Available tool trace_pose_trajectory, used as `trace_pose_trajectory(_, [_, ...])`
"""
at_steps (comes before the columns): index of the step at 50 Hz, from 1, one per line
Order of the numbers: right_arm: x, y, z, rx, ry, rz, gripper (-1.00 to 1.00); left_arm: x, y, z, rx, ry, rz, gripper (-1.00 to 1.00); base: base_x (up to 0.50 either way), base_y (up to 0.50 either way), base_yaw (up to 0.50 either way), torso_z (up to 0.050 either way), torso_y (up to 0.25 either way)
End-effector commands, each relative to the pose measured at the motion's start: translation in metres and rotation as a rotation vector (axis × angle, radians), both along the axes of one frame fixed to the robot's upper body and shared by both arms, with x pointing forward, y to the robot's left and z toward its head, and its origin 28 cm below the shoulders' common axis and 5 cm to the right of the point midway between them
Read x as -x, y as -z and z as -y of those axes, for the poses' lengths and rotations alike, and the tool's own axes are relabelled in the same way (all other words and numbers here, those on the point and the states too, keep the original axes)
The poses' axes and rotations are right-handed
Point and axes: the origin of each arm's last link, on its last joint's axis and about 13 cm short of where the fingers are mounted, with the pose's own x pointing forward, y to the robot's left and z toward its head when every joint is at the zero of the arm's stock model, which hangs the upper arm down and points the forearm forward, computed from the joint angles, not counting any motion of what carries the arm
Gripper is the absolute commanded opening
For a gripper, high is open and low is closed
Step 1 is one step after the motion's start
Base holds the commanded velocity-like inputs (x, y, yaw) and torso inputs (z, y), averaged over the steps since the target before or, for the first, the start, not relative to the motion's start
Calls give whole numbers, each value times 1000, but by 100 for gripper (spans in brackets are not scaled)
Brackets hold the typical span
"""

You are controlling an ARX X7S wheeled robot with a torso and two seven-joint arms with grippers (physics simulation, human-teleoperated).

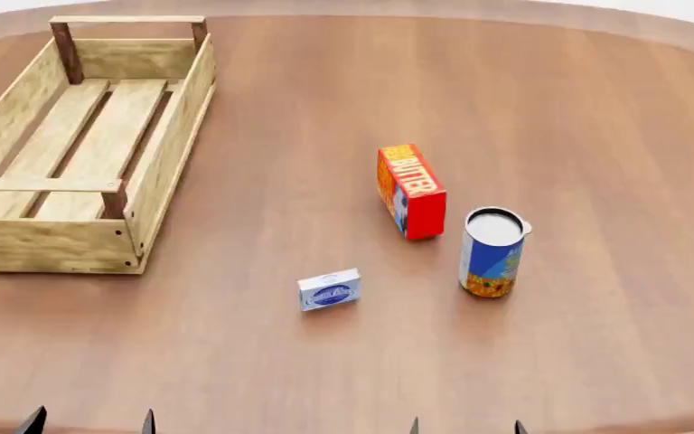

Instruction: Pick up the cream cheese and put it in the tray.

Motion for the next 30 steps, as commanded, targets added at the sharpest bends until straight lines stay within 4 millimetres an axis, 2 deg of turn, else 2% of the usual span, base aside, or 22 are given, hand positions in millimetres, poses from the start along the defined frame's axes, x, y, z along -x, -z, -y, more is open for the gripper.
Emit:
trace_pose_trajectory(1, [0,0,-1,0,0,0,100,0,0,0,0,0,0,100,0,0,0,0,0])
trace_pose_trajectory(20, [1,-1,0,-6,10,3,100,0,0,-1,2,0,6,100,0,0,0,0,0])
trace_pose_trajectory(30, [4,-4,0,-7,24,46,100,6,-4,-1,-9,-18,77,100,0,0,0,0,0])
